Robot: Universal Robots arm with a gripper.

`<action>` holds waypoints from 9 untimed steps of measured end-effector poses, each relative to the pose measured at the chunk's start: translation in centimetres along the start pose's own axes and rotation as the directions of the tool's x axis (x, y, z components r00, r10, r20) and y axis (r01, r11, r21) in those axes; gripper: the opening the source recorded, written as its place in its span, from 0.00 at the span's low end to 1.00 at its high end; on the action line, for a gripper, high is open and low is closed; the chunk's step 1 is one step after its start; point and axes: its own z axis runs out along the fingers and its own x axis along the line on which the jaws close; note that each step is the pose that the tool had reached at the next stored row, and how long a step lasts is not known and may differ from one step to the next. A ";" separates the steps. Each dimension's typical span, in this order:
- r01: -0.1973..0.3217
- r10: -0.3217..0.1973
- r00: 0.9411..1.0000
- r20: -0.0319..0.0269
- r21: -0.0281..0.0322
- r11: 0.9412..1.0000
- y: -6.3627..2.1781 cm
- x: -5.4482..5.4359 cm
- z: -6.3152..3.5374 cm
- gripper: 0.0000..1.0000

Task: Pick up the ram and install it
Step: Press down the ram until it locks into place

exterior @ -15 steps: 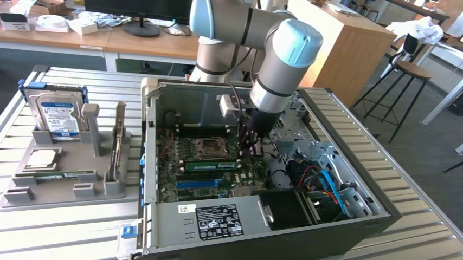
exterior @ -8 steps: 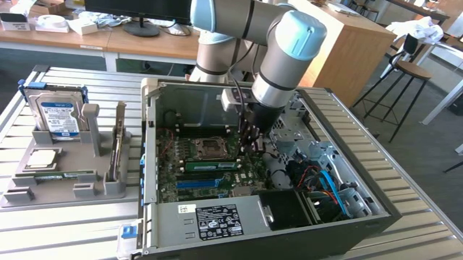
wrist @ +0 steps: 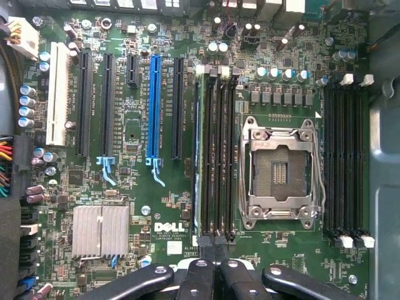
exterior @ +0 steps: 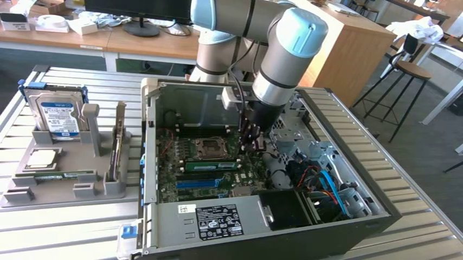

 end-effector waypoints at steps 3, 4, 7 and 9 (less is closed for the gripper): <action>0.000 0.000 1.000 0.000 0.000 1.000 0.24 0.0 0.01 0.10; 0.000 0.000 1.000 0.000 0.000 1.000 0.43 0.0 0.02 0.10; 0.000 0.000 1.000 0.000 0.000 1.000 1.15 0.0 0.07 0.10; 0.000 0.000 1.000 0.000 0.000 1.000 1.68 0.0 0.11 0.10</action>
